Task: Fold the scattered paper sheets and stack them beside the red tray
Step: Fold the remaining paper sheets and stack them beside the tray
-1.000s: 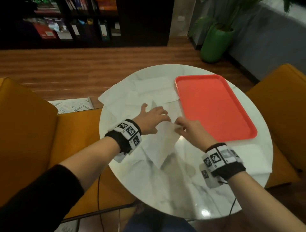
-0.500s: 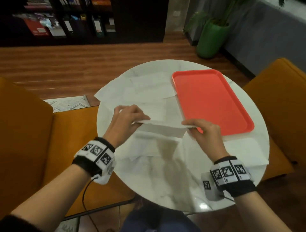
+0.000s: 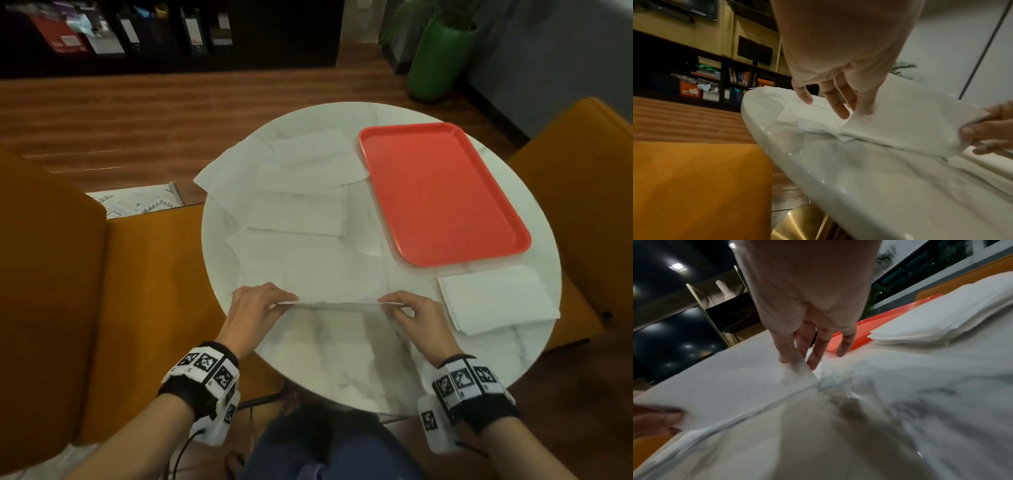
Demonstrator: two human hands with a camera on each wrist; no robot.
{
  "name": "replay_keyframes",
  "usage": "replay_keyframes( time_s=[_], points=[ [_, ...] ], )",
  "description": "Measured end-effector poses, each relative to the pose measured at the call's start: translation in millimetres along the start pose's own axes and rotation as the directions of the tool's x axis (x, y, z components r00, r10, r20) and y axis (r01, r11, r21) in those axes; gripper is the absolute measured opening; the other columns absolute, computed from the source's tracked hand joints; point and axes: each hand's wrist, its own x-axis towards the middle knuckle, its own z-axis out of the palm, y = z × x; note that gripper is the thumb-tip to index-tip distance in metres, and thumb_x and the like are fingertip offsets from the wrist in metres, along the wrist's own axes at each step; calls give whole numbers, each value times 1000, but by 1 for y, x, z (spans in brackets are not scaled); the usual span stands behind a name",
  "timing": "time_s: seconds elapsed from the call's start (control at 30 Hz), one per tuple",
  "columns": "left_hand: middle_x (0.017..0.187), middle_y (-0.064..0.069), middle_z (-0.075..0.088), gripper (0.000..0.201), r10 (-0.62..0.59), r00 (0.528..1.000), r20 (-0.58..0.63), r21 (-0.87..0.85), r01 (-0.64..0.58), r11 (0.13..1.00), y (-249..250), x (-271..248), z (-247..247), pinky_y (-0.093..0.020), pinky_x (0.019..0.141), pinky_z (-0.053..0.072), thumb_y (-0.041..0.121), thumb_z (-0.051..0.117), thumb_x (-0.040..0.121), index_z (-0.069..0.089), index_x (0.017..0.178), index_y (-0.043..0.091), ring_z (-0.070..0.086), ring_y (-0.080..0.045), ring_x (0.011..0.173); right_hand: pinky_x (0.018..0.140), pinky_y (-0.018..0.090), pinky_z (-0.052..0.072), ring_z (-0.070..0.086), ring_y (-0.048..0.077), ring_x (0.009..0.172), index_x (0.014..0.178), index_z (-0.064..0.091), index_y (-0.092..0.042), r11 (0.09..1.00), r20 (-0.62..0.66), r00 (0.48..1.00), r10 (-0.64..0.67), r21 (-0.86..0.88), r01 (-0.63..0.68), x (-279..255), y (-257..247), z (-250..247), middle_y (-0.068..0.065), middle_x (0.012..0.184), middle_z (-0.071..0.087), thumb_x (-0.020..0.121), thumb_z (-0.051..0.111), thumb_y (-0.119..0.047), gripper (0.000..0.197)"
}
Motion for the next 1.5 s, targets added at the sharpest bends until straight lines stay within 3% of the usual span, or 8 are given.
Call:
replay_keyframes(
  time_s=[0.13, 0.3, 0.6, 0.8, 0.97, 1.27, 1.37, 1.5],
  points=[
    [103, 3, 66, 24, -151, 987, -60, -202, 136, 970, 12, 18, -8, -40, 91, 50, 26, 62, 91, 66, 114, 21, 61, -10, 93, 66, 6, 40, 63, 12, 81, 95, 71, -15, 999, -71, 997, 34, -17, -36, 27, -11, -2, -3, 85, 69, 87, 66, -15, 10],
    [132, -2, 47, 49, -99, 988, -120, -33, 96, 995, 26, 34, -6, -42, 102, 38, 33, 56, 94, 40, 140, 25, 50, -17, 116, 77, 37, 50, 64, 34, 87, 98, 66, -2, 993, -111, 988, 103, -52, -109, 62, -18, 6, 20, 88, 69, 88, 63, -12, 15],
    [161, 2, 9, 59, -62, 968, 242, 395, -40, 918, 18, 12, 31, -51, 115, 7, 46, 36, 98, 16, 151, 28, 9, -16, 147, 105, 37, 33, 45, 30, 123, 134, 46, -9, 942, -164, 979, -117, -331, 57, 56, -30, 30, 14, 131, 50, 93, 54, -13, 41],
    [157, 7, -24, 88, -97, 910, 402, 514, -137, 847, 6, 4, 46, -59, 113, -1, 72, -23, 73, -15, 150, 29, -17, -14, 146, 119, 34, 2, 6, 14, 147, 151, 14, -19, 867, 409, 902, -136, -391, 308, 15, -35, 89, -1, 159, 12, 103, 29, -31, 52],
    [156, 9, -24, 87, -81, 920, 384, 481, -124, 868, -3, 2, 50, -57, 113, -4, 73, -27, 73, -19, 148, 32, -15, -15, 146, 119, 36, -7, -12, 2, 142, 151, 0, -30, 833, 411, 907, -90, -468, 294, 7, 2, 73, -13, 157, -6, 103, 18, -38, 51],
    [155, 10, -28, 77, -102, 913, 394, 478, -110, 871, -2, 2, 48, -55, 113, -10, 70, -13, 79, -24, 147, 35, -21, -14, 145, 115, 42, 9, 22, 8, 143, 146, 33, -27, 803, 149, 989, -15, -587, 101, 9, 30, 25, -11, 154, 26, 102, 32, -30, 44],
    [159, 10, -16, 79, -99, 922, 374, 458, -91, 884, 1, 3, 46, -56, 114, -5, 71, -4, 80, -13, 150, 35, -12, -14, 147, 94, 42, 36, 57, 31, 107, 112, 64, -13, 784, 41, 991, -131, -608, 128, 22, 24, 33, 6, 121, 63, 93, 52, -17, 23],
    [160, 2, 8, 75, -95, 954, 286, 405, -31, 914, 19, 12, 40, -57, 113, 3, 63, 30, 89, 6, 151, 31, 9, -18, 146, 85, 41, 37, 56, 30, 87, 89, 62, -9, 752, 26, 988, -151, -645, 132, 28, 14, 34, 7, 91, 60, 90, 52, -15, 11]
  ],
)
